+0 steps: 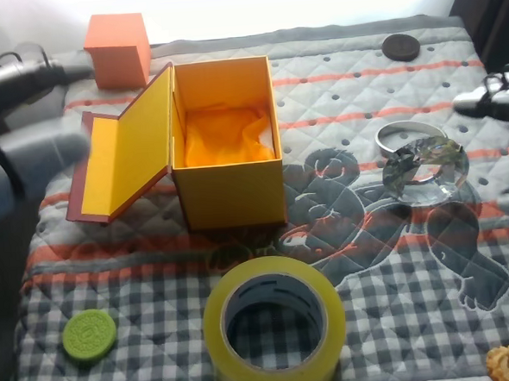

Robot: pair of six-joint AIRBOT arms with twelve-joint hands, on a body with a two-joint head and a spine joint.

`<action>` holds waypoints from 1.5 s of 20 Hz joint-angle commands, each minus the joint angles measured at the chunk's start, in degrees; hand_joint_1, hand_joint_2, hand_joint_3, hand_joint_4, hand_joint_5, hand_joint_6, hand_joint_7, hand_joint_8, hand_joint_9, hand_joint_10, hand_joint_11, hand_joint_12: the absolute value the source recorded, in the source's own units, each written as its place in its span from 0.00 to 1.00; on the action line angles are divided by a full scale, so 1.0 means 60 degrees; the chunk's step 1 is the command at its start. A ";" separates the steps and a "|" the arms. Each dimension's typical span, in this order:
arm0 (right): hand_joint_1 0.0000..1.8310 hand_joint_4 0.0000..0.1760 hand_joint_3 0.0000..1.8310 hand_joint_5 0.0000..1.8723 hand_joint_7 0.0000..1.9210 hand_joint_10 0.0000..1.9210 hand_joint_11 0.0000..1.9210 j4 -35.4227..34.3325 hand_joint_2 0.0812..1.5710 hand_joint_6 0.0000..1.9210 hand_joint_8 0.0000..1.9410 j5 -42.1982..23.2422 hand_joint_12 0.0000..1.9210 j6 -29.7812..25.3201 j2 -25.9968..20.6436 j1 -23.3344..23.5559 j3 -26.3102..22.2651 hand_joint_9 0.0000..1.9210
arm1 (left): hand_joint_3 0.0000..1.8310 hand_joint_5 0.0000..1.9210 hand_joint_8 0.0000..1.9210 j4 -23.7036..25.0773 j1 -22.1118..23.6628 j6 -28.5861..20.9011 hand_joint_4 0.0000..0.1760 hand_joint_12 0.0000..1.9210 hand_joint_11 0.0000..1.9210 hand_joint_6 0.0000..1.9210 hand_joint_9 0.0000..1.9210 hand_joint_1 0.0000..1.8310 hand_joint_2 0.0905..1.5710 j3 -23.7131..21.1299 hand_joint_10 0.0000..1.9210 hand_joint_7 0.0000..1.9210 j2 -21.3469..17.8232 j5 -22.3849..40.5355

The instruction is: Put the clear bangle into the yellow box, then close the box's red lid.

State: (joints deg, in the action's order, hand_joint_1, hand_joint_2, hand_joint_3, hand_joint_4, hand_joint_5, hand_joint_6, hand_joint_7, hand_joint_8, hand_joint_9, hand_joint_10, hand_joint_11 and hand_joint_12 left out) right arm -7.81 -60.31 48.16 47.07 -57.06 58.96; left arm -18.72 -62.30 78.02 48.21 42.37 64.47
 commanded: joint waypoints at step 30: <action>0.69 0.00 0.00 0.46 0.60 0.02 0.55 0.0579 0.69 0.52 0.44 0.0950 0.45 0.0537 0.1878 0.3068 0.1421 0.73 | 0.00 0.14 0.00 -0.0173 0.0055 -0.0145 0.71 0.03 0.04 0.00 0.12 0.02 0.74 0.0107 0.00 0.12 0.0246 0.1119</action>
State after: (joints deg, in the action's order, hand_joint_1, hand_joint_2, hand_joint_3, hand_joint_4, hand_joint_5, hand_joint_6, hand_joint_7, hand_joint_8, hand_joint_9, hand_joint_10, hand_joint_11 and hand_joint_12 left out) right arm -3.31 -44.66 51.53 58.92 -39.29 67.37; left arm -20.16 -62.43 77.73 48.69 43.48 63.90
